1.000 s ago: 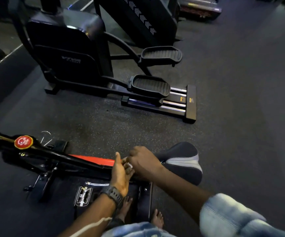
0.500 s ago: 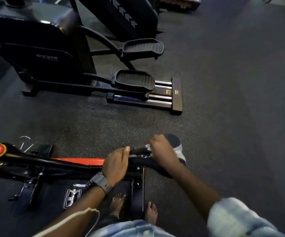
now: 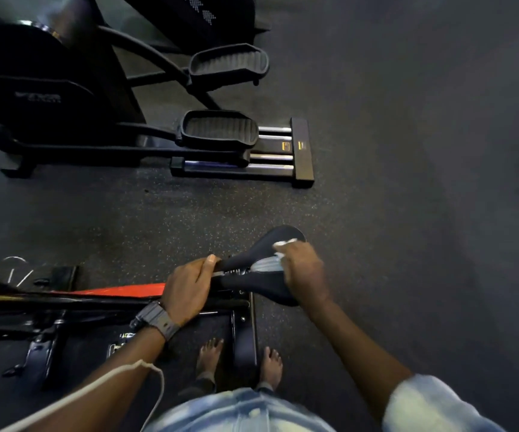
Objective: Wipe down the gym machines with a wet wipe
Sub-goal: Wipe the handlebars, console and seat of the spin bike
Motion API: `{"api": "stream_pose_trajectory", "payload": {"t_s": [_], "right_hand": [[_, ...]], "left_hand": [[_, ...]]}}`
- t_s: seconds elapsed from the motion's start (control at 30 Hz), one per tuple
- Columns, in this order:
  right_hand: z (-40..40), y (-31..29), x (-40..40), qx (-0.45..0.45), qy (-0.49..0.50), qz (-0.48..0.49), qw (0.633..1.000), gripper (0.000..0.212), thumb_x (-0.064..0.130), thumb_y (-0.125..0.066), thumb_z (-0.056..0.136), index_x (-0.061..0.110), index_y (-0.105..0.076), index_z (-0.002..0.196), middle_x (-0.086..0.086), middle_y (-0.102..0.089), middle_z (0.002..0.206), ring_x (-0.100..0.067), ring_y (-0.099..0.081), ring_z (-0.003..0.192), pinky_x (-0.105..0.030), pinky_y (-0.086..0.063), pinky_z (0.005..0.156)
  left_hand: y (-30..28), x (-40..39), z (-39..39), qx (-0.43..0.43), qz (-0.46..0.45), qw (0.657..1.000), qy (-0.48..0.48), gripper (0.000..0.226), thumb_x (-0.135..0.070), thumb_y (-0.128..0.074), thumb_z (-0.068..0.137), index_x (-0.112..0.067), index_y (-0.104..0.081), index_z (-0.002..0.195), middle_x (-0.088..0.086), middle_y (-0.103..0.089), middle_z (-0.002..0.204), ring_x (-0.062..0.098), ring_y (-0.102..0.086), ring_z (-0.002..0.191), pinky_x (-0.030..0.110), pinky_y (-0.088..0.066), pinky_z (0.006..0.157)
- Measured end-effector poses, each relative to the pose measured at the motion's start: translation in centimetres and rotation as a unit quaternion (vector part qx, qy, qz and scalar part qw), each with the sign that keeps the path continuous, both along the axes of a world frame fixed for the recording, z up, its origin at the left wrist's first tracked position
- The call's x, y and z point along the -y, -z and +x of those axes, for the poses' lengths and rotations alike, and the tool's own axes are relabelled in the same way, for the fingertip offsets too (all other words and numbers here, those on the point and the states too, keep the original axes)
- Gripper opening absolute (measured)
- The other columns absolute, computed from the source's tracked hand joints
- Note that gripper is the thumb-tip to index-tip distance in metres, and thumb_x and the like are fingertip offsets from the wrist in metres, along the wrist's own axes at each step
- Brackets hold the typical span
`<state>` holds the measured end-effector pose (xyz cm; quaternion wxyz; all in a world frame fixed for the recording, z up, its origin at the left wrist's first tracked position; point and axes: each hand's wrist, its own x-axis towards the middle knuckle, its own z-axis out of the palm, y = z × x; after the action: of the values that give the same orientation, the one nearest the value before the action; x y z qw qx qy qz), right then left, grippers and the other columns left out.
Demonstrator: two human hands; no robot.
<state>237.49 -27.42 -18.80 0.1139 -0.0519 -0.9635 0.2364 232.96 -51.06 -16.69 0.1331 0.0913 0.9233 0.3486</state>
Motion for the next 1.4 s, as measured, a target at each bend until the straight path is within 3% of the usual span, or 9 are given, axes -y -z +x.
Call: {"api": "stream_pose_trajectory", "payload": {"t_s": [0.13,0.3,0.43,0.57,0.73,0.93,1.1,1.27,1.4], "right_hand": [[1.3,-1.1,2.1,0.054,-0.159,0.001,0.986,0.025,0.003,-0.059,0.084,0.008,-0.070,0.105,-0.008,-0.068,0.098,-0.026,-0.061,0.089,-0.035,-0.049,0.081],[-0.1,-1.9,-1.8,0.036,-0.002,0.024,0.999,0.021,0.003,-0.063,0.081,0.015,-0.073,0.097,-0.006,-0.069,0.089,-0.028,-0.063,0.082,-0.038,-0.053,0.072],[1.7,-2.1,2.1,0.055,-0.134,0.036,0.989,0.020,0.006,-0.063,0.079,0.018,-0.071,0.092,-0.004,-0.069,0.084,-0.023,-0.063,0.078,-0.036,-0.053,0.072],[0.8,-1.4,-1.9,0.041,0.002,0.033,0.999,0.023,0.006,-0.059,0.083,0.011,-0.074,0.099,-0.010,-0.068,0.088,-0.032,-0.065,0.081,-0.039,-0.055,0.070],[2.7,-1.2,-0.2,0.021,-0.138,0.050,0.989,0.022,0.015,-0.058,0.084,0.012,-0.073,0.099,-0.006,-0.068,0.092,-0.024,-0.063,0.084,-0.032,-0.052,0.074],[1.5,-0.7,-4.3,0.042,0.167,-0.172,0.970,0.014,0.012,-0.064,0.088,0.013,-0.075,0.096,-0.006,-0.073,0.097,-0.021,-0.067,0.087,-0.034,-0.052,0.080],[4.2,-0.7,-4.0,0.062,0.183,-0.240,0.951,0.019,0.016,-0.067,0.089,0.020,-0.076,0.104,0.003,-0.074,0.105,-0.009,-0.065,0.099,-0.025,-0.050,0.088],[-2.1,-1.6,-4.1,0.061,0.227,-0.286,0.929,0.019,0.019,-0.065,0.091,0.021,-0.075,0.107,0.003,-0.073,0.109,-0.013,-0.066,0.099,-0.009,-0.038,0.074],[1.3,-0.6,-4.5,0.081,0.191,-0.239,0.949,0.020,0.025,-0.068,0.090,0.021,-0.075,0.107,-0.001,-0.073,0.109,-0.017,-0.067,0.100,-0.011,-0.041,0.075]], "left_hand": [[-0.2,0.2,-0.4,0.028,0.022,0.999,0.010,0.064,-0.057,-0.021,0.092,-0.025,-0.072,0.114,0.003,-0.072,0.115,0.024,-0.064,0.111,0.039,-0.046,0.098],[-0.6,0.4,0.1,0.034,0.022,0.999,0.010,0.058,-0.051,-0.026,0.093,-0.022,-0.071,0.117,0.003,-0.071,0.119,0.023,-0.063,0.114,0.036,-0.046,0.098],[-0.6,0.3,-0.1,0.031,0.015,0.999,0.010,0.058,-0.052,-0.026,0.092,-0.022,-0.071,0.116,0.002,-0.071,0.119,0.023,-0.063,0.113,0.030,-0.044,0.093],[-0.8,0.2,0.1,0.010,-0.014,0.999,0.036,0.055,-0.052,-0.031,0.095,-0.018,-0.071,0.111,0.006,-0.073,0.111,0.028,-0.065,0.105,0.033,-0.045,0.084],[-1.3,-2.1,0.2,-0.043,-0.039,0.996,0.068,0.034,-0.034,-0.048,0.095,-0.014,-0.072,0.107,0.006,-0.073,0.108,0.026,-0.067,0.099,0.029,-0.047,0.081],[-0.6,-7.8,-0.7,-0.071,-0.066,0.959,0.265,0.034,-0.025,-0.060,0.092,-0.011,-0.065,0.122,0.009,-0.058,0.137,0.025,-0.053,0.128,0.034,-0.039,0.110],[-0.5,-12.4,-0.1,-0.084,-0.085,0.939,0.321,0.048,-0.023,-0.059,0.092,-0.012,-0.051,0.138,0.004,-0.044,0.150,0.021,-0.035,0.141,0.027,-0.020,0.117],[-0.4,-13.1,0.2,-0.089,-0.090,0.946,0.298,0.046,-0.020,-0.061,0.091,-0.010,-0.054,0.136,0.004,-0.045,0.149,0.020,-0.036,0.141,0.027,-0.022,0.117],[-0.4,-12.6,-0.5,-0.071,-0.106,0.948,0.292,0.052,-0.025,-0.065,0.087,-0.010,-0.053,0.135,0.006,-0.047,0.147,0.023,-0.042,0.136,0.032,-0.032,0.115]]}}
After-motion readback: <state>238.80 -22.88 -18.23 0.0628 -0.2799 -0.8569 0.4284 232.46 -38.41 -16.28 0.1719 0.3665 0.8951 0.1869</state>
